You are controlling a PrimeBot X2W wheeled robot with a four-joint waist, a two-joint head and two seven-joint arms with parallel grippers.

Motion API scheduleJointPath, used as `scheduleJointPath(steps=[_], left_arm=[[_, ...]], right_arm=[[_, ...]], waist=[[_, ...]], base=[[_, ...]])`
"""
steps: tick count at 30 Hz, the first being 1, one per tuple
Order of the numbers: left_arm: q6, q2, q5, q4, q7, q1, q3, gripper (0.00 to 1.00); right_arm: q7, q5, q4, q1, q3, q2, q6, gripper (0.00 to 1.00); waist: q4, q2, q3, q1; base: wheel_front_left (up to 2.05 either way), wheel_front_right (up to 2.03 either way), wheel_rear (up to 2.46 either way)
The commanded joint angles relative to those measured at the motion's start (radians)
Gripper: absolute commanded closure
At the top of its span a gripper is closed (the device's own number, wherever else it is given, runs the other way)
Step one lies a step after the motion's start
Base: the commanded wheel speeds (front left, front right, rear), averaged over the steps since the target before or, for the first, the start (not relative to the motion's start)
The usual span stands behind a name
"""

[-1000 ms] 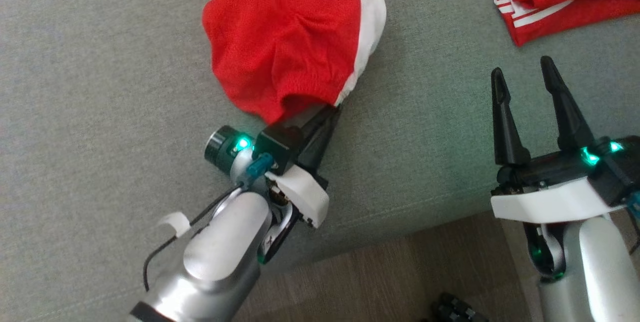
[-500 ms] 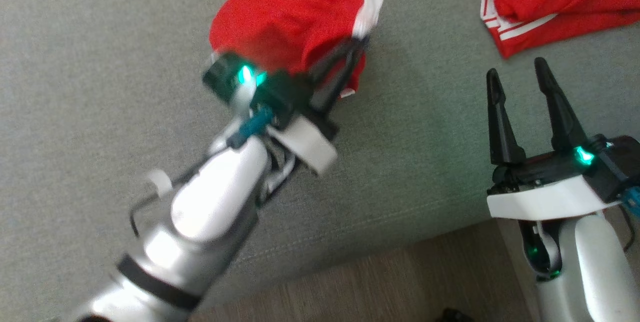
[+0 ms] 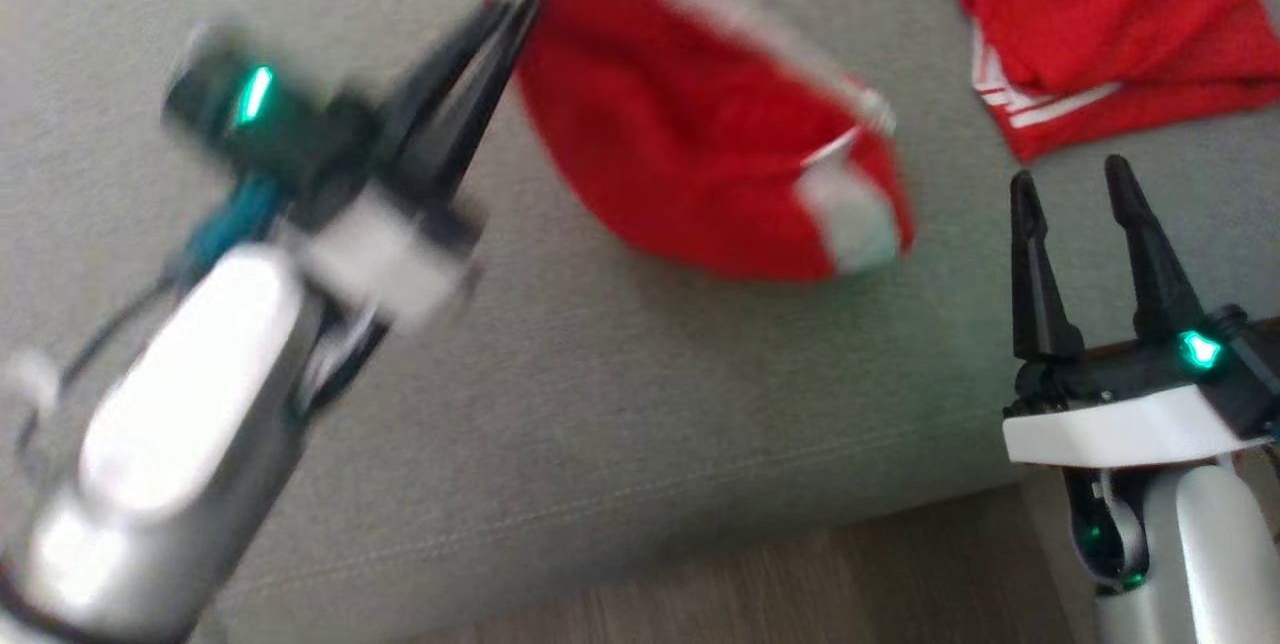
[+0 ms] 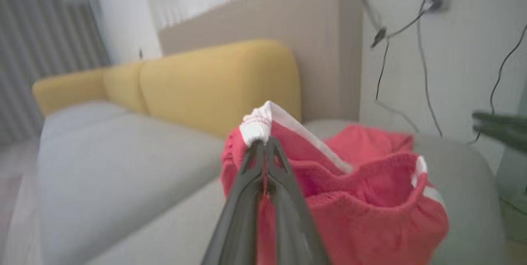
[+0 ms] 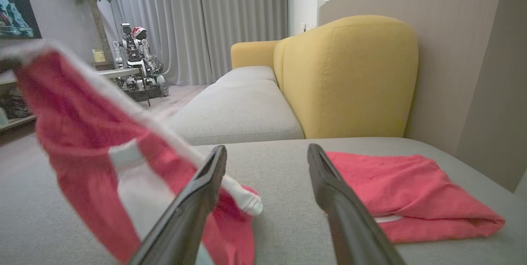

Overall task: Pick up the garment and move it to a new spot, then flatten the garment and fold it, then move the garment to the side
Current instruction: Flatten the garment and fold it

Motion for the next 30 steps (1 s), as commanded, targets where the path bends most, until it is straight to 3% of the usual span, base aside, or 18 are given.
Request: scheduleJointPath(steps=[1, 5, 9, 14, 20, 29, 30], left_arm=[[0.009, 0.042, -0.013, -0.037, 0.006, 0.031, 0.044, 1.0], [0.059, 0.134, -0.065, -0.077, 0.004, 0.244, 0.077, 1.0], [0.089, 0.16, -0.08, -0.068, -0.019, 0.34, 0.094, 1.0], [0.093, 0.145, -0.061, -0.033, -0.038, 0.353, 0.084, 1.0], [0.079, 0.099, -0.053, 0.013, -0.052, 0.333, 0.079, 1.0], [0.054, 0.057, -0.029, 0.048, -0.057, 0.321, 0.077, 1.0], [0.052, 0.055, -0.026, 0.05, -0.057, 0.321, 0.079, 1.0]], right_arm=[[-0.006, 0.003, -0.034, 0.001, 0.02, -0.008, 0.0, 0.0], [-0.006, -0.008, 0.007, 0.025, 0.037, -0.008, 0.0, 0.0], [-0.006, 0.076, 0.083, 0.009, 0.02, -0.008, 0.0, 0.0], [-0.006, 0.123, 0.252, -0.07, 0.057, -0.012, 0.0, 0.0], [-0.006, 0.122, 0.413, -0.157, 0.162, -0.059, 0.0, 0.0], [-0.006, 0.129, 0.481, -0.198, 0.232, -0.087, 0.0, 0.0], [-0.006, 0.124, 0.48, -0.198, 0.235, -0.088, 0.0, 0.05]], waist=[[0.026, 0.0, 0.011, 0.0], [0.087, 0.0, 0.034, 0.0], [0.142, 0.0, 0.049, 0.0], [0.186, 0.0, 0.054, 0.0], [0.211, 0.0, 0.052, 0.0], [0.222, 0.0, 0.046, 0.0], [0.222, 0.0, 0.045, 0.0]], base=[[0.0, 0.0, 0.0], [0.0, 0.0, 0.0], [0.0, 0.0, 0.0], [0.0, 0.0, 0.0], [0.0, 0.0, 0.0], [0.0, 0.0, 0.0], [0.0, 0.0, 0.0]])
